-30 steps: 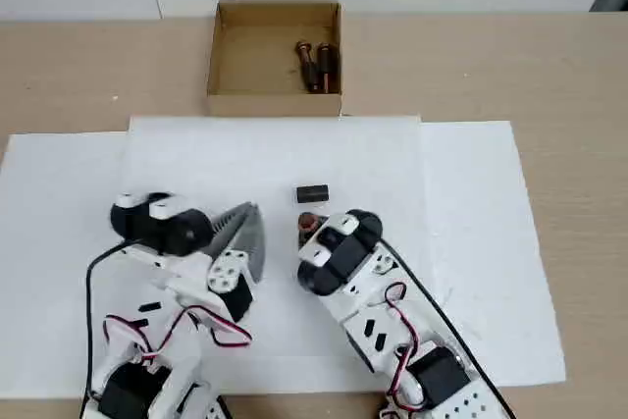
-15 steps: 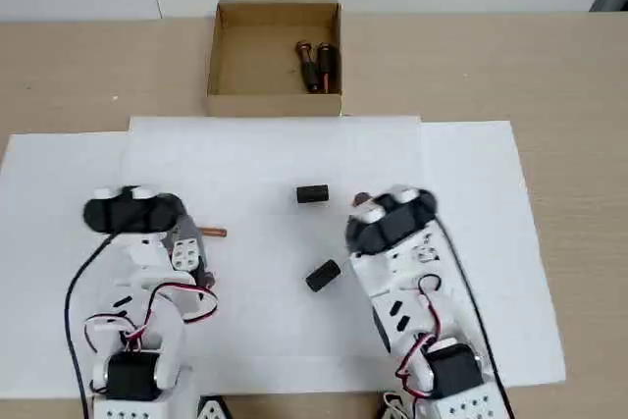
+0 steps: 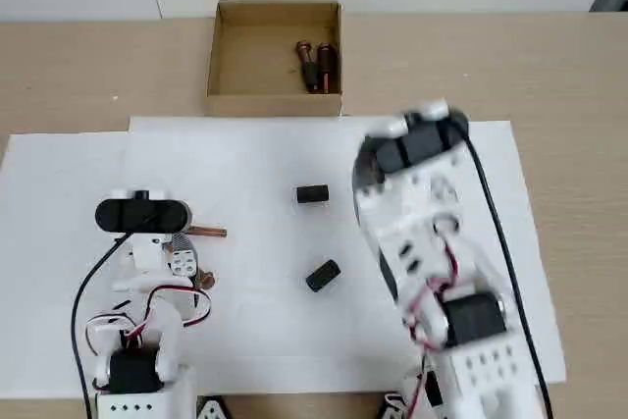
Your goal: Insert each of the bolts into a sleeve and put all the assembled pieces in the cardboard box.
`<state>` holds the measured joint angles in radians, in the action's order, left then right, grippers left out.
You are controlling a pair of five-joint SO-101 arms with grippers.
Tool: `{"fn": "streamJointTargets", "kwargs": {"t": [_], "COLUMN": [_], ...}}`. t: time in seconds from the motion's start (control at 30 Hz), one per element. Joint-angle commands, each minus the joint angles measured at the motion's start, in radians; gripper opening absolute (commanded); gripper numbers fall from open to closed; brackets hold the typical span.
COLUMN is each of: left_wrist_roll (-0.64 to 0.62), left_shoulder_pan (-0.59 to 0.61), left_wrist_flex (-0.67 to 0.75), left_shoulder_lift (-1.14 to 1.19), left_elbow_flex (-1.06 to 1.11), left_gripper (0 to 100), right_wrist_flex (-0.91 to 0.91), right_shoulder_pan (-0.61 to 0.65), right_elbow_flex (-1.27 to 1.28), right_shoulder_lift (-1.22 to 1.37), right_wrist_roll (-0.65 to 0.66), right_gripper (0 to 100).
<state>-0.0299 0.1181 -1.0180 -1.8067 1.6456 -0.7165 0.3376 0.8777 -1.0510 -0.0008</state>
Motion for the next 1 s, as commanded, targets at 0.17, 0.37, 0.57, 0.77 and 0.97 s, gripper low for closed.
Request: {"fn": "streamJointTargets", "kwargs": {"t": [0.17, 0.37, 0.57, 0.77, 0.97], "left_wrist_roll": [0.009, 0.008, 0.006, 0.006, 0.006], "left_shoulder_pan": [0.002, 0.002, 0.002, 0.002, 0.002], "left_wrist_flex": [0.002, 0.002, -0.002, -0.003, -0.003], "left_shoulder_lift": [-0.011, -0.011, -0.011, -0.011, -0.011], "left_elbow_flex": [-0.004, -0.004, -0.005, -0.005, -0.005], "left_gripper": [1, 1, 1, 1, 1], "right_wrist_flex": [0.143, 0.173, 0.173, 0.173, 0.173], "right_shoulder_pan": [-0.008, -0.008, 0.013, 0.065, 0.11], "right_elbow_flex": [-0.486, -0.893, -1.292, -1.524, -1.636], "right_shoulder_lift": [0.588, 1.004, 1.356, 1.59, 1.741], "right_wrist_roll": [-0.006, -0.005, 0.138, 0.304, 0.448], "right_gripper": [0.2, 0.2, 0.2, 0.3, 0.4]}}
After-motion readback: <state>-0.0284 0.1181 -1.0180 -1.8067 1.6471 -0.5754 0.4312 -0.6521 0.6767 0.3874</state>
